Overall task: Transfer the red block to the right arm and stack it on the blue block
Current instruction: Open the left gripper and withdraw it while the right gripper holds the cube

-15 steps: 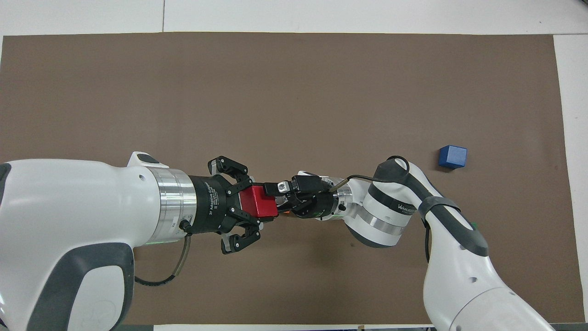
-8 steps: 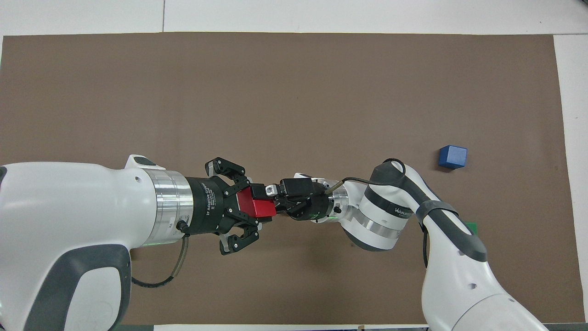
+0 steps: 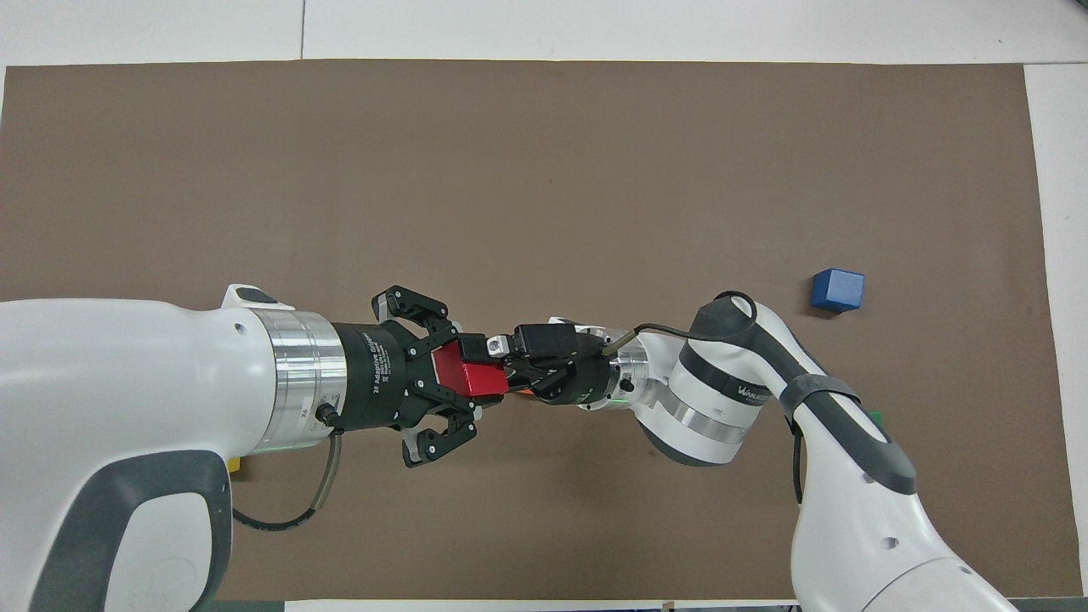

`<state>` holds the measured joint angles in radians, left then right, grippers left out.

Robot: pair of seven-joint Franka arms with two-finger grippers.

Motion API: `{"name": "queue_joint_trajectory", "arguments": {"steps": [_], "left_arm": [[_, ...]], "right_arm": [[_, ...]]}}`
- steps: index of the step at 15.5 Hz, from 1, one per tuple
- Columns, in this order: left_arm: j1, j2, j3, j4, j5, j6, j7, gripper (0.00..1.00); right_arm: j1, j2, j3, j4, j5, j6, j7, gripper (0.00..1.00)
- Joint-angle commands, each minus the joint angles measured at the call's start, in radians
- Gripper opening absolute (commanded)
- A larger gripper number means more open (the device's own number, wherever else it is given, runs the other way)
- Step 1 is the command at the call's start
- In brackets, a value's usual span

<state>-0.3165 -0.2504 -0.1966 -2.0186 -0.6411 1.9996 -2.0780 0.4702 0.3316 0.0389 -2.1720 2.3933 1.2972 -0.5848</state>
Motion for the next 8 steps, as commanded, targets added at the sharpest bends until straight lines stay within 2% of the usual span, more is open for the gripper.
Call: {"name": "queue_joint_trajectory", "arguments": {"steps": [1,5,8], "left_arm": [[0.01,-0.038,0.014,-0.022,0.011,-0.039,0.013,1.0],[0.108,-0.062,0.016,0.006,0.024,-0.117,0.032,1.0],[0.229,-0.067,0.016,0.003,0.069,-0.154,0.132,1.0]], "right_arm": [[-0.022,-0.026,0.001,-0.003,-0.029,0.037,0.031,0.0],[-0.025,-0.023,0.001,0.009,-0.042,0.043,0.028,0.0],[-0.051,-0.042,-0.002,0.03,-0.109,0.12,0.034,0.0]]}}
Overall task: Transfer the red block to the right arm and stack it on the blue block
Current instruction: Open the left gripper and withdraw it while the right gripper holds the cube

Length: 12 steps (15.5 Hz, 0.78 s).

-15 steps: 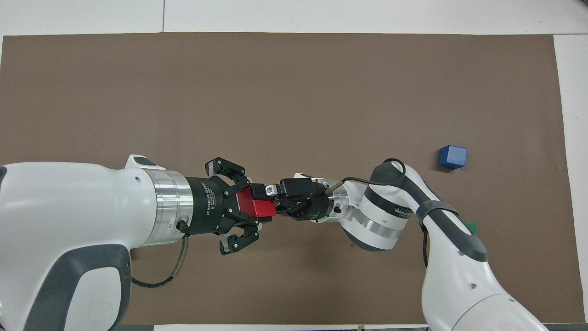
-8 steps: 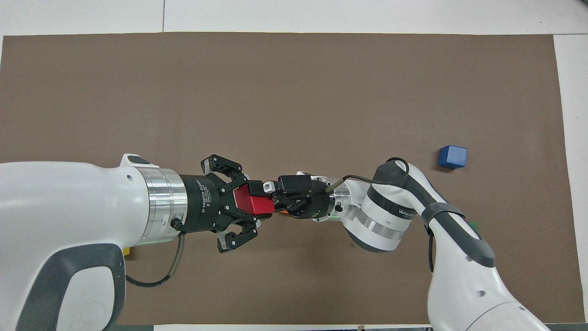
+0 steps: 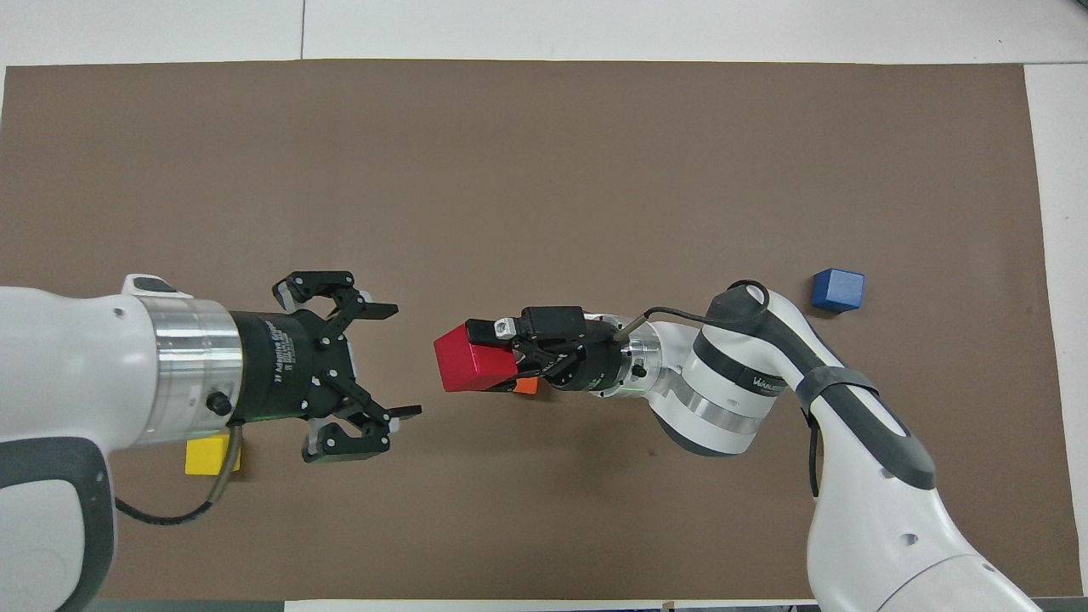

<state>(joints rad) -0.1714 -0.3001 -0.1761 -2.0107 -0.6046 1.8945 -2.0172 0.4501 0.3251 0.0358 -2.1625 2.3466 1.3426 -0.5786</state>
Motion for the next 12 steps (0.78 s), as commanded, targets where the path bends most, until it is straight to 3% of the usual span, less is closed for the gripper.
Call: {"name": "queue_joint_trajectory", "arguments": {"steps": [1,4,6,9,12], "left_arm": [[0.131,-0.02,-0.005,-0.013,0.049,-0.055,0.134,1.0],[0.306,-0.028,-0.006,-0.019,0.069,-0.089,0.393,1.0],[0.392,-0.03,-0.006,-0.019,0.072,-0.083,0.532,1.0],[0.444,-0.028,-0.005,0.0,0.143,-0.08,0.588,1.0],[0.444,-0.03,-0.006,0.03,0.224,-0.065,0.601,1.0]], "right_arm": [[-0.039,-0.044,0.004,0.029,-0.085,0.107,0.035,0.0],[-0.063,-0.06,0.001,0.058,-0.139,0.153,0.074,0.0],[-0.096,-0.089,0.001,0.085,-0.248,0.235,0.112,0.0],[-0.116,-0.162,0.001,0.125,-0.433,0.409,0.233,0.0],[-0.137,-0.188,0.0,0.142,-0.579,0.475,0.278,0.0]]}}
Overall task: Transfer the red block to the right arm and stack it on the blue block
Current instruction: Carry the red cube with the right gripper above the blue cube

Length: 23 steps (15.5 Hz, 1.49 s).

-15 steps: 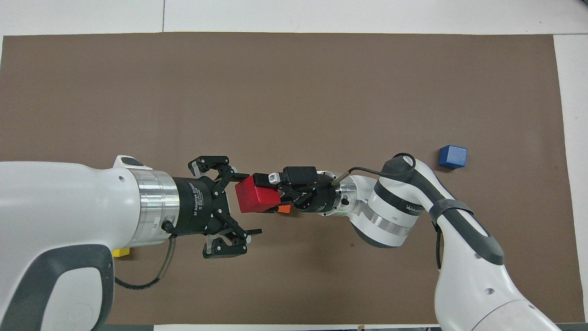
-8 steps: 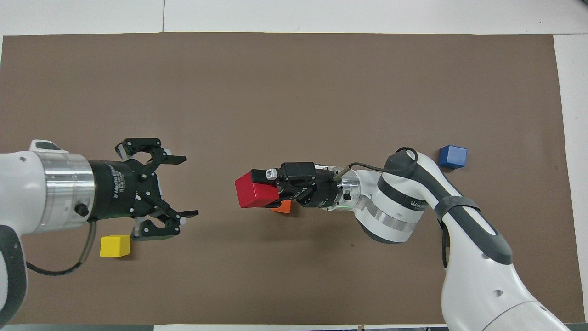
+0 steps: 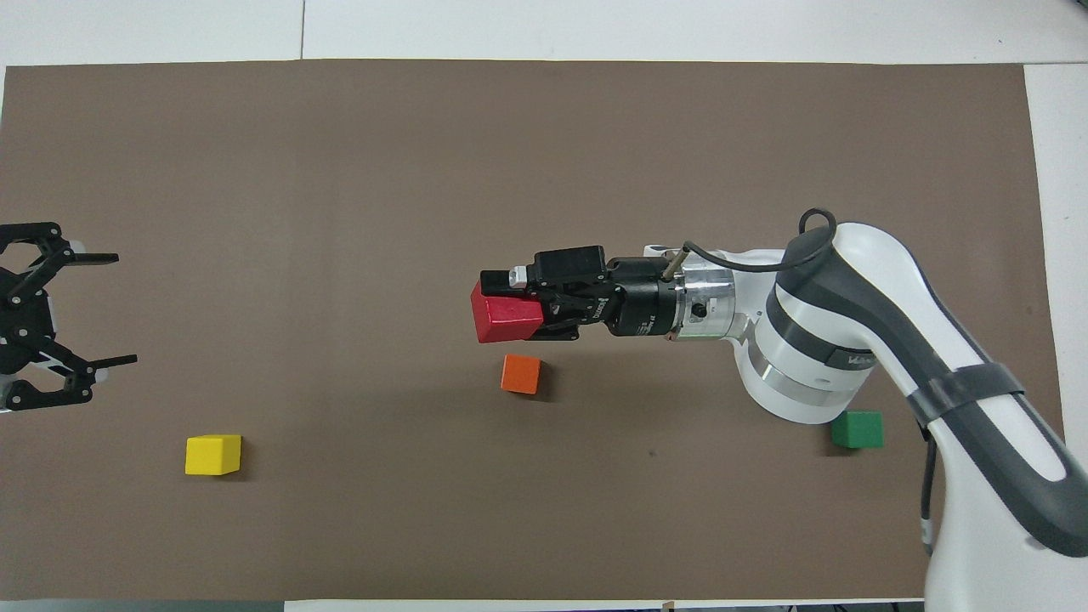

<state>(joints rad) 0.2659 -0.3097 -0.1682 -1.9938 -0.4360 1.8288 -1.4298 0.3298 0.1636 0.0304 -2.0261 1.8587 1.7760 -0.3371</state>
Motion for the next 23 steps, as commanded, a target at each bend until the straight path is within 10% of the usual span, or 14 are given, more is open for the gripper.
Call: {"name": "queue_joint_trajectory", "arguments": {"steps": [1,7,11,17,23], "left_arm": [[-0.007,-0.02,-0.016,0.01,0.101,0.029,0.026,1.0],[-0.03,0.021,-0.011,0.041,0.319,-0.042,0.634,1.0],[-0.2,0.247,0.157,0.375,0.442,-0.268,0.934,1.0],[-0.266,0.397,0.23,0.567,0.502,-0.419,1.322,1.0],[-0.291,0.388,0.252,0.518,0.453,-0.457,1.372,1.0]], "right_arm": [[-0.021,-0.032,0.003,0.01,-0.154,0.063,0.049,0.0],[-0.046,-0.047,0.002,0.056,-0.608,0.206,0.148,0.0],[-0.069,-0.046,-0.009,0.105,-0.937,0.227,0.26,0.0],[-0.127,-0.038,-0.009,0.188,-1.452,0.188,0.421,0.0],[-0.195,-0.05,-0.009,0.146,-1.808,0.131,0.444,0.0]]}}
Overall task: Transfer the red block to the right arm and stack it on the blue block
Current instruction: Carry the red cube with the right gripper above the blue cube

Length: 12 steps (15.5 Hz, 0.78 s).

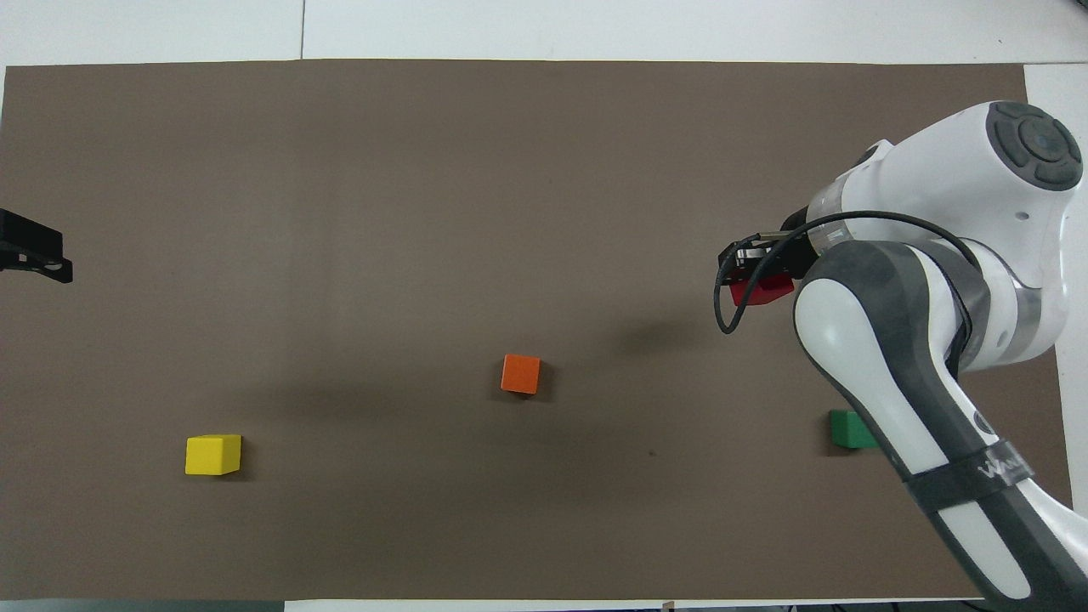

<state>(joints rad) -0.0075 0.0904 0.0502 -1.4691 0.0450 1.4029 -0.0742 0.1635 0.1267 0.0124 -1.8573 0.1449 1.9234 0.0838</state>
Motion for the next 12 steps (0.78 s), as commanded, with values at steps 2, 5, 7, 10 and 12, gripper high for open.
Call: {"name": "queue_joint_trajectory", "arguments": {"steps": [2,5,7,10,12], "left_arm": [[-0.023,-0.037,0.042,-0.014,-0.03,-0.022,0.008,1.0],[-0.019,-0.119,0.036,-0.124,-0.031,-0.024,0.019,1.0],[-0.026,-0.143,0.036,-0.149,-0.031,-0.024,0.022,1.0],[-0.026,-0.144,0.02,-0.151,-0.031,-0.01,0.024,1.0],[-0.017,-0.144,0.026,-0.152,-0.031,0.025,0.024,1.0]], "right_arm": [[-0.059,-0.022,0.008,-0.054,-0.134,-0.009,0.031,0.0],[-0.127,-0.015,0.009,-0.078,-0.157,0.046,0.104,0.0],[-0.128,-0.01,0.009,-0.118,-0.239,0.11,0.195,0.0],[-0.127,-0.001,0.009,-0.16,-0.335,0.195,0.28,0.0],[-0.127,0.017,0.009,-0.161,-0.37,0.221,0.309,0.0]]}}
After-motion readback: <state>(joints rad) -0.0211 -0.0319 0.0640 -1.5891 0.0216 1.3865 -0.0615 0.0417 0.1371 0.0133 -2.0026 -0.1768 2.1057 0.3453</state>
